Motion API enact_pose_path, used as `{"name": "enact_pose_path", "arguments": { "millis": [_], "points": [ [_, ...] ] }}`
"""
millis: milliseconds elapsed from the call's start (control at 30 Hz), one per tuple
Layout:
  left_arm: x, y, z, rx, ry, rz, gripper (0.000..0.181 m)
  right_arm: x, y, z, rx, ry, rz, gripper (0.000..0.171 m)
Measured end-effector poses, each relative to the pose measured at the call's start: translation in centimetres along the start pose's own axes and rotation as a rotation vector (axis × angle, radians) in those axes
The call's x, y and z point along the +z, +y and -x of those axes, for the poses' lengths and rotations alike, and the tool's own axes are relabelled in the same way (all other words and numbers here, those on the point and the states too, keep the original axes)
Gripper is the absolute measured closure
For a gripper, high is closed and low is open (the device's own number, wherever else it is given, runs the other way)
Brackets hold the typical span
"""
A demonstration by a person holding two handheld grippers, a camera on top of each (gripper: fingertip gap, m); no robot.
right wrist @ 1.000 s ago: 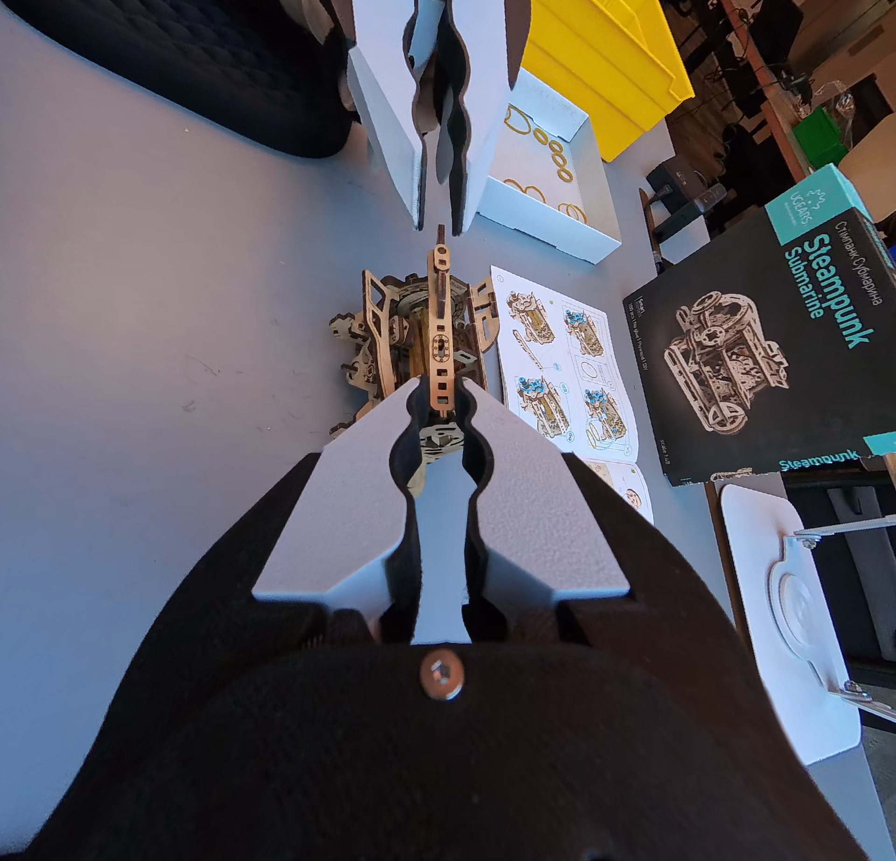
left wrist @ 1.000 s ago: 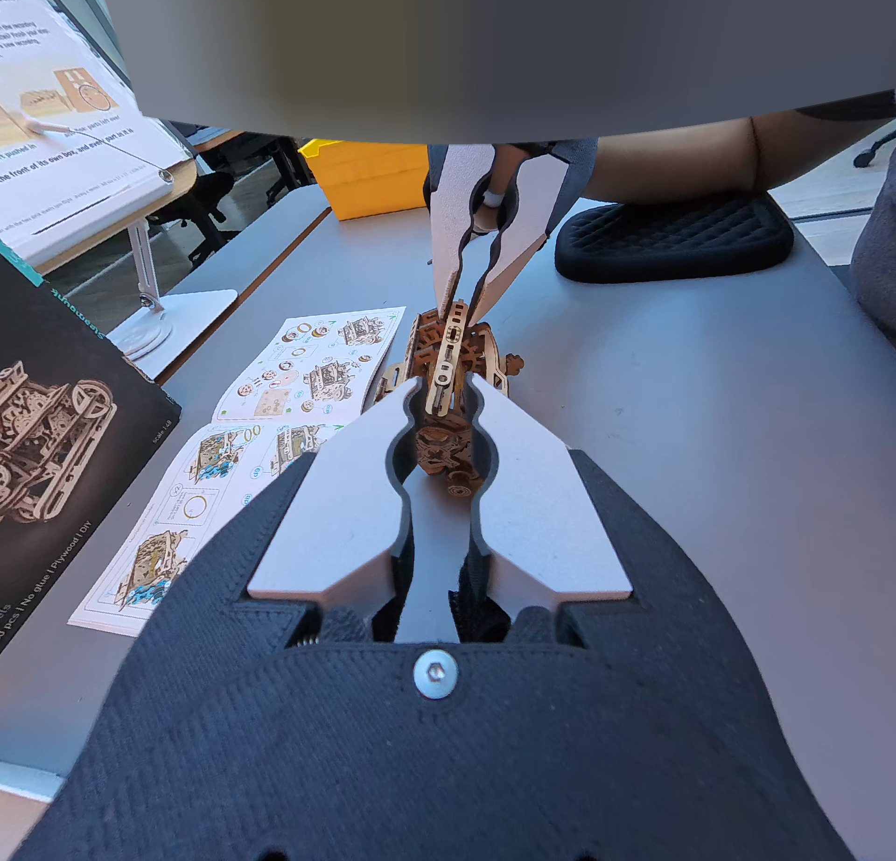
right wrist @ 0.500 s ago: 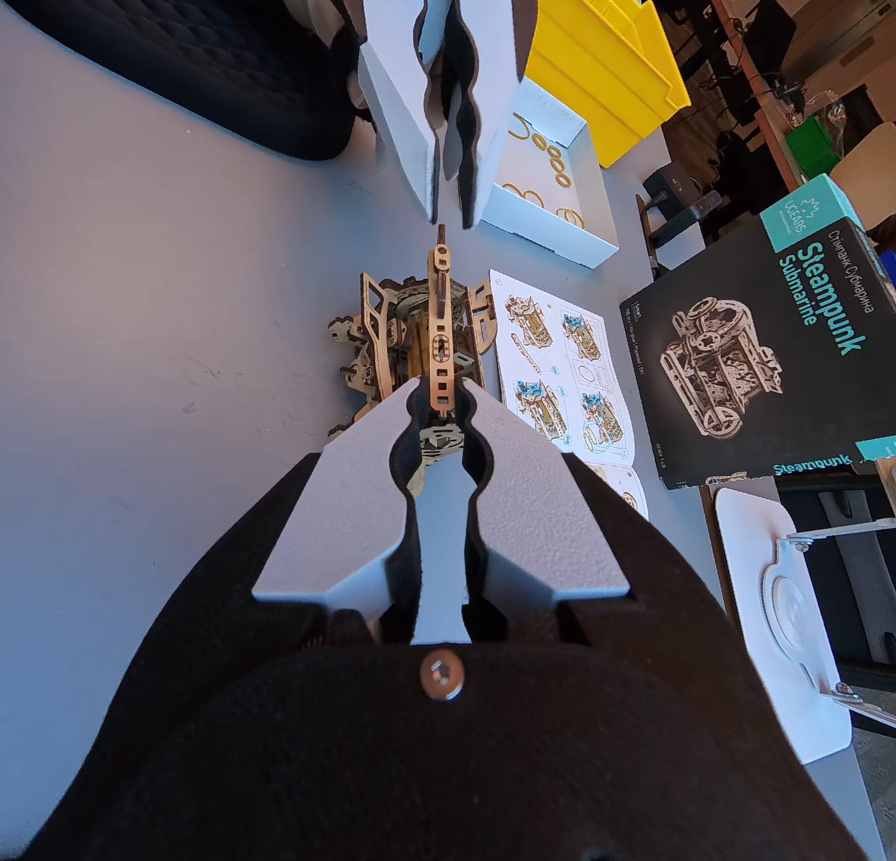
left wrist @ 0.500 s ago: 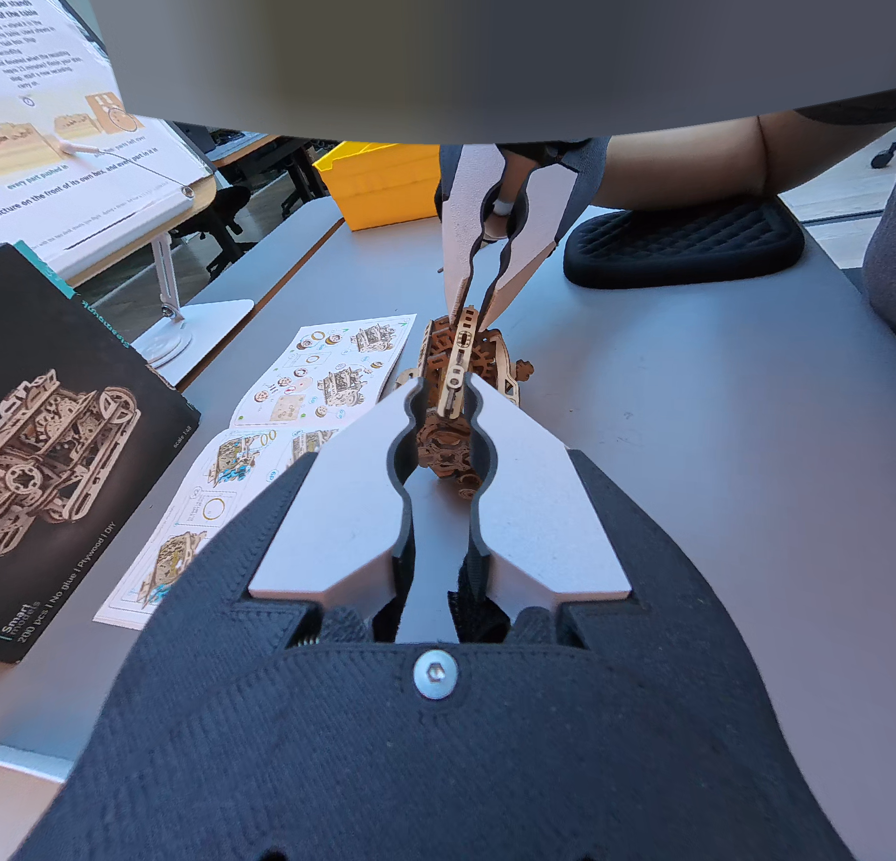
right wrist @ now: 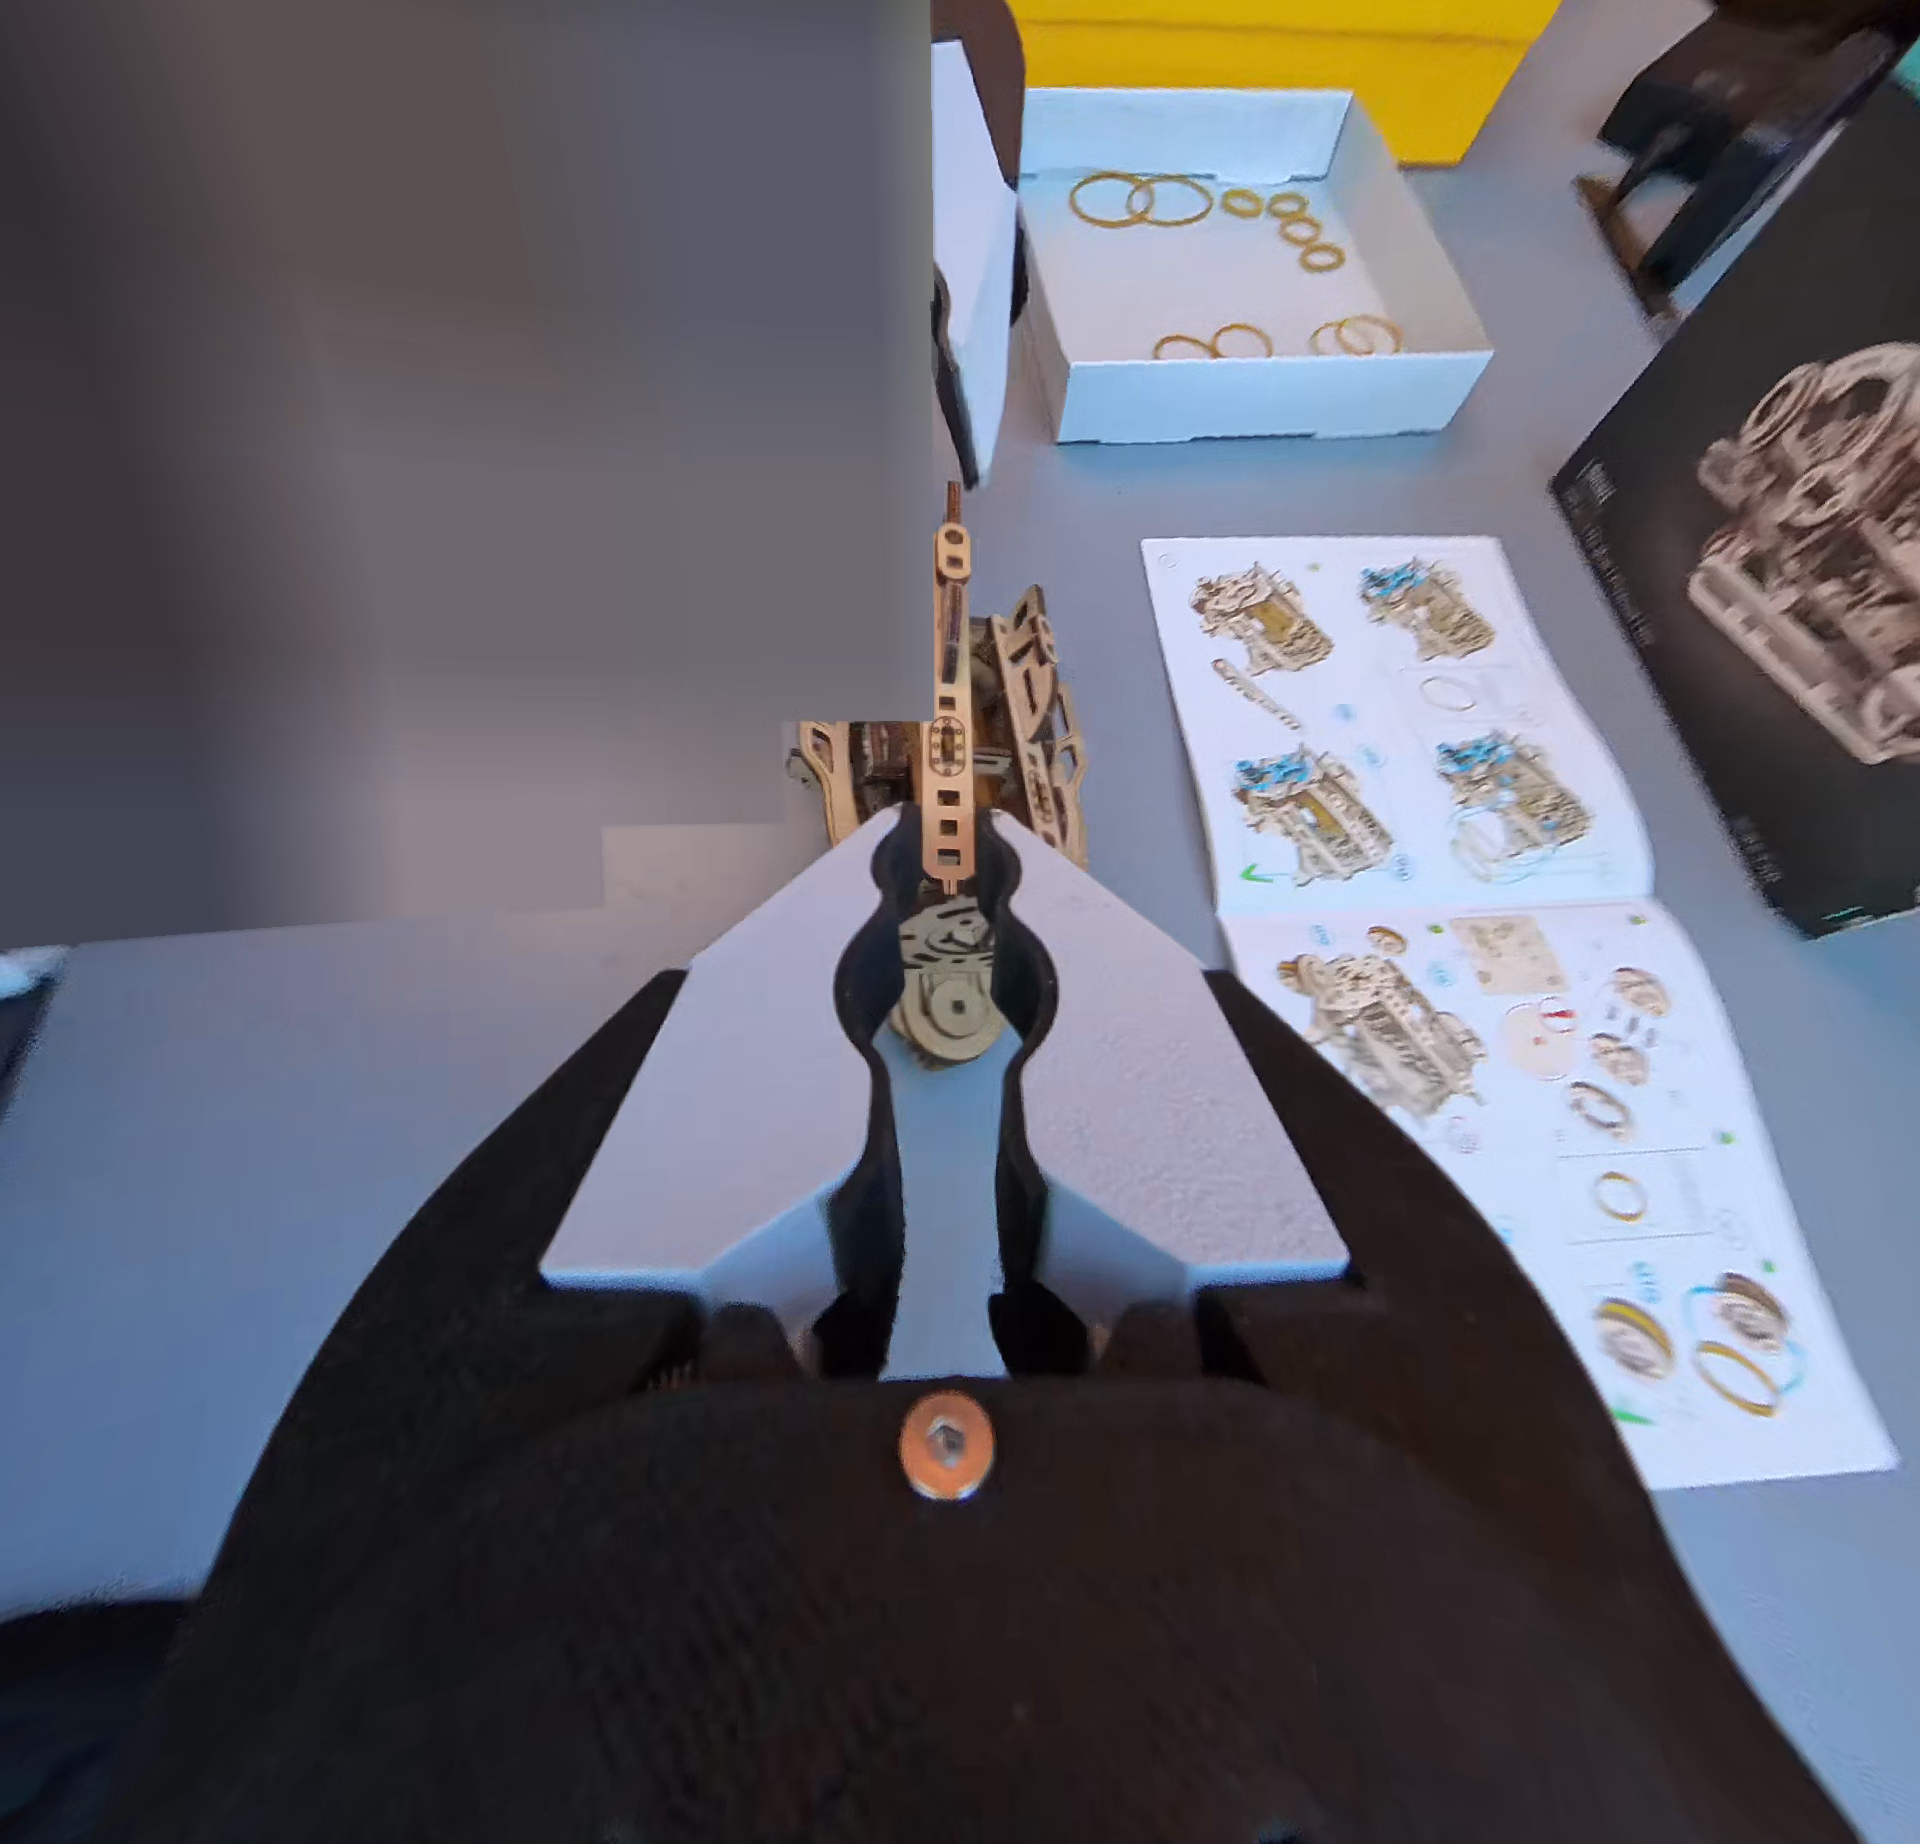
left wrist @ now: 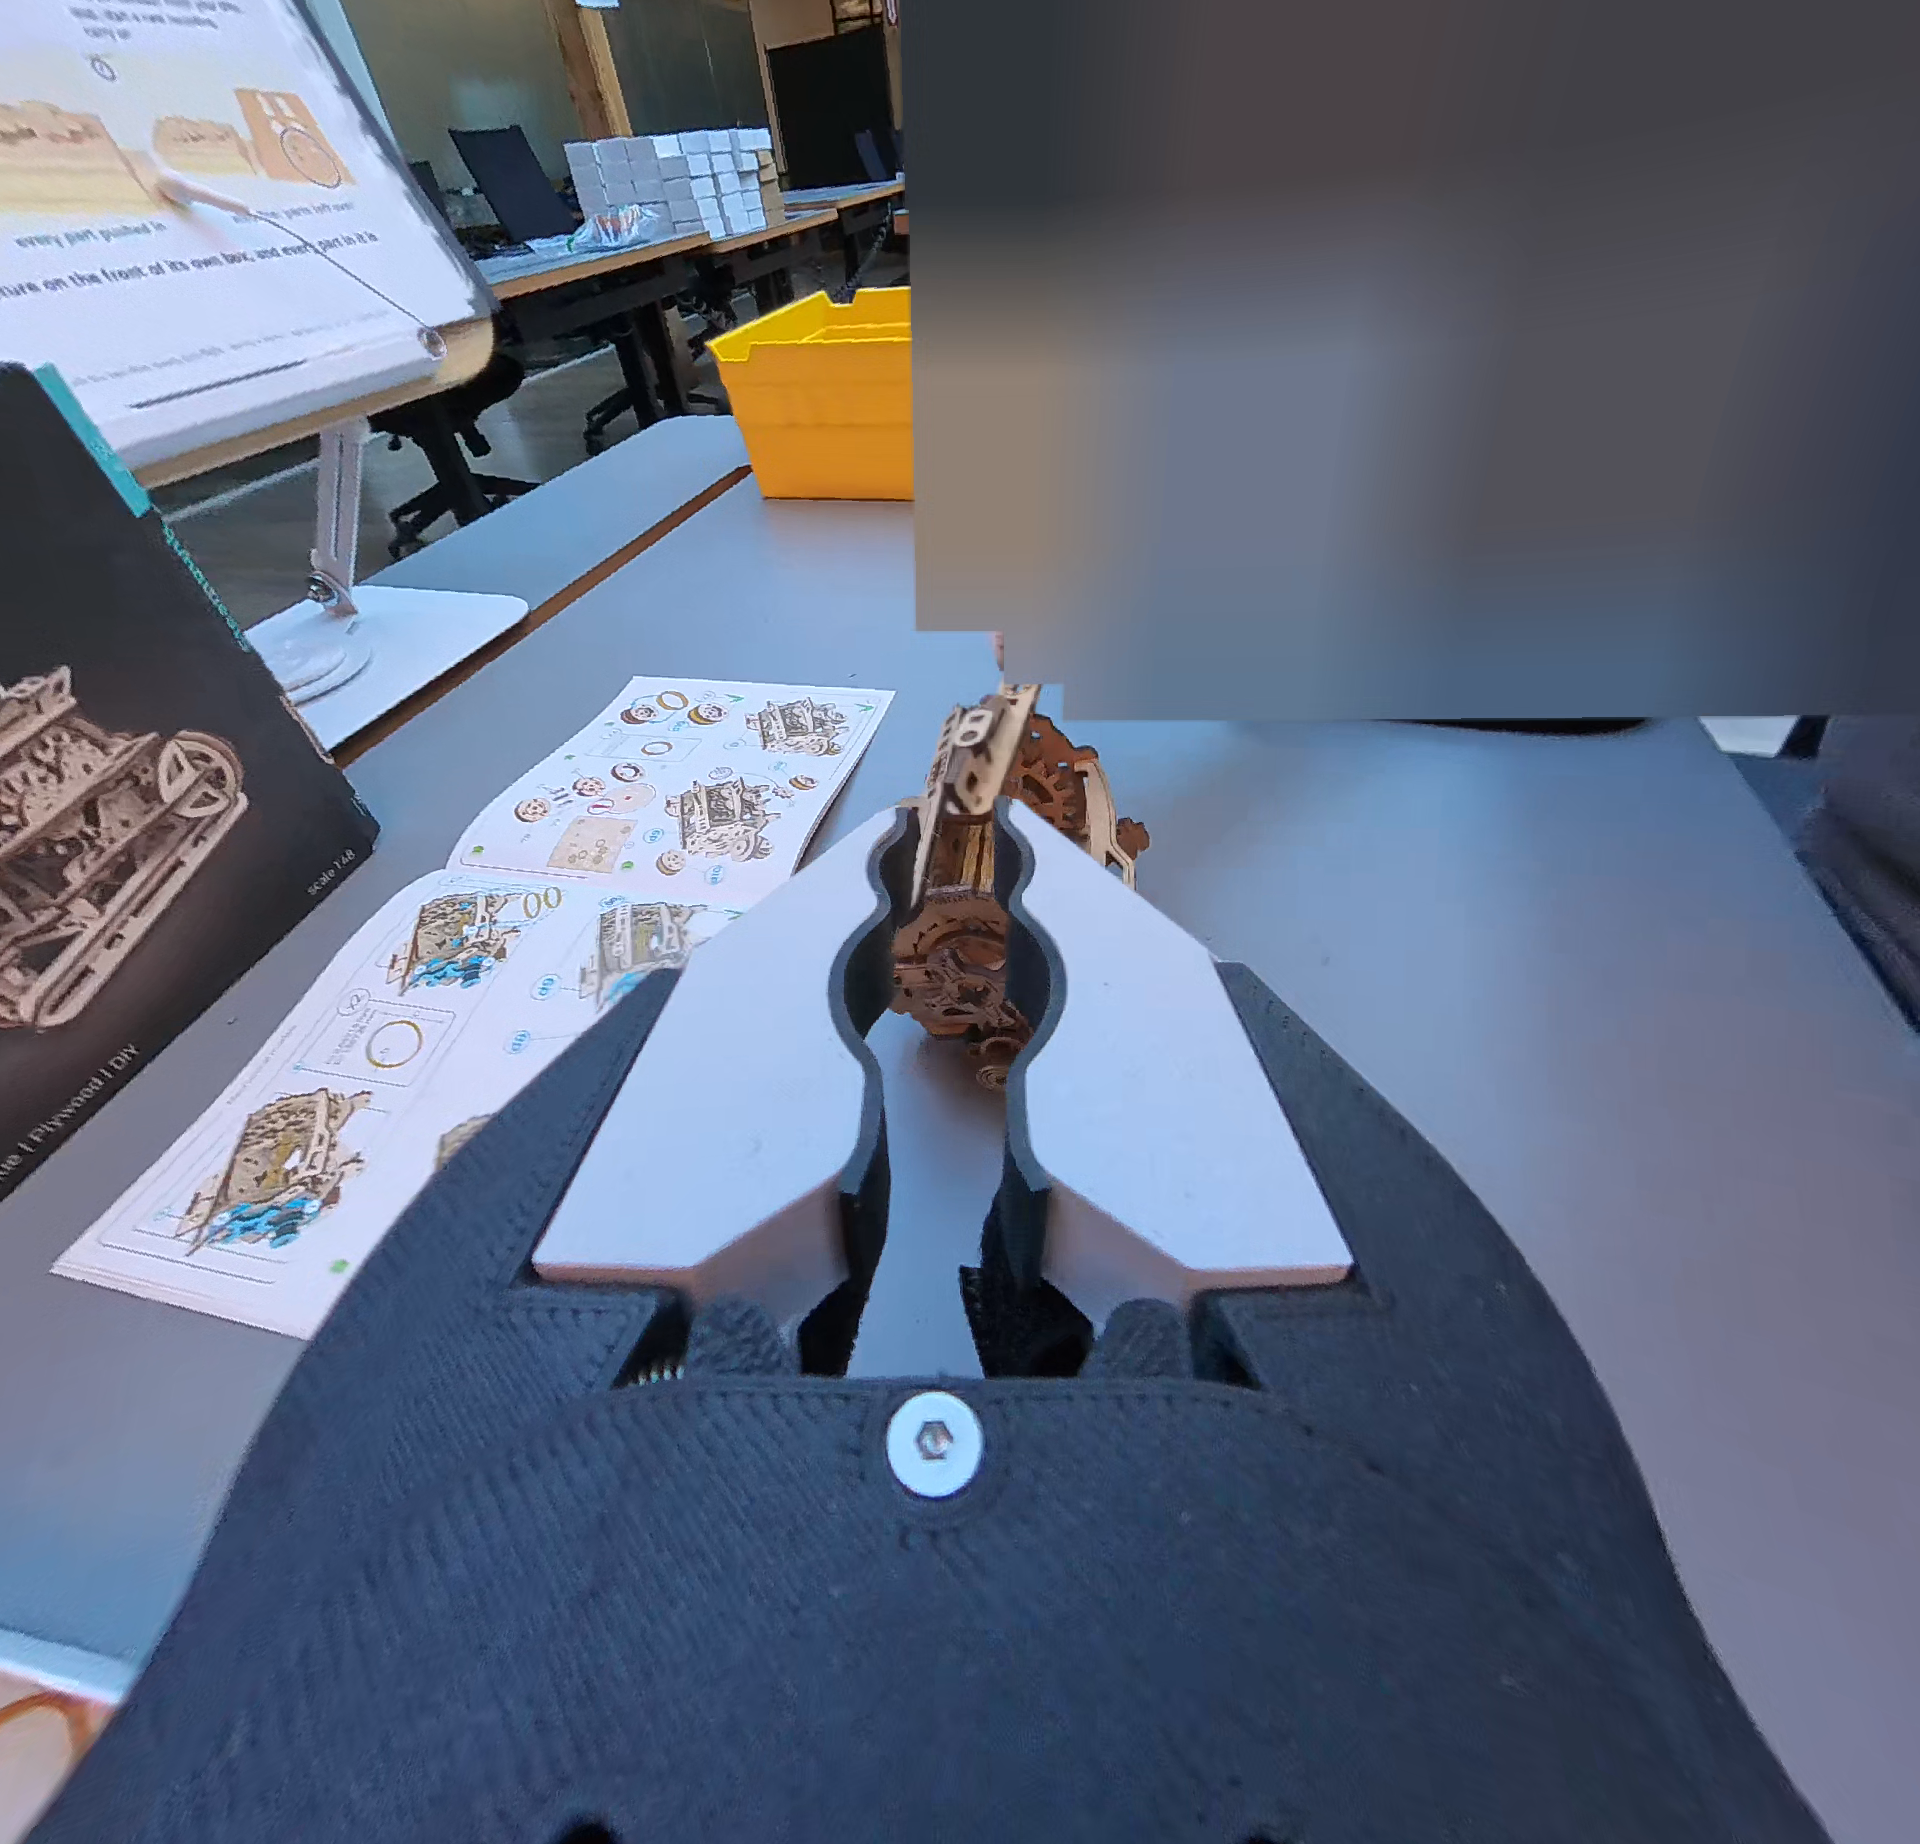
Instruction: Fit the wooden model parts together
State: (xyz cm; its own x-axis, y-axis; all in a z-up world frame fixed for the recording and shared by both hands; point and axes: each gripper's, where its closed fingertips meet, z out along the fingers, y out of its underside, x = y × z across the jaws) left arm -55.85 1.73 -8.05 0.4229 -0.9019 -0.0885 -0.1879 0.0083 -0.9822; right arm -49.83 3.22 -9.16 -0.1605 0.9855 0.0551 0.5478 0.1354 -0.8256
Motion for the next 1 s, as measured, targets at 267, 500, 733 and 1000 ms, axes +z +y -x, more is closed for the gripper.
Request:
{"name": "enact_pose_path", "arguments": {
  "millis": [267, 500, 733, 1000],
  "points": [
    [-1.0, -0.9, 1.3, -0.158, 0.02, -0.074, 0.173, -2.2, -1.4, 0.0, 0.455, -0.256, -0.081, 0.162],
    [-1.0, -1.1, 0.6, -0.28, 0.115, -0.086, 0.176, -1.7, -1.7, 0.6, 0.62, -0.387, -0.016, 0.163],
    [-0.3, -1.1, 0.4, -0.326, 0.106, -0.07, 0.165, -0.4, -1.1, 0.2, 0.337, -0.214, 0.019, 0.162],
    [0.6, -0.3, -0.5, -0.31, 0.135, -0.021, 0.17, 0.3, 0.0, 0.5, 0.205, -0.152, 0.14, 0.162]
  ]
}}
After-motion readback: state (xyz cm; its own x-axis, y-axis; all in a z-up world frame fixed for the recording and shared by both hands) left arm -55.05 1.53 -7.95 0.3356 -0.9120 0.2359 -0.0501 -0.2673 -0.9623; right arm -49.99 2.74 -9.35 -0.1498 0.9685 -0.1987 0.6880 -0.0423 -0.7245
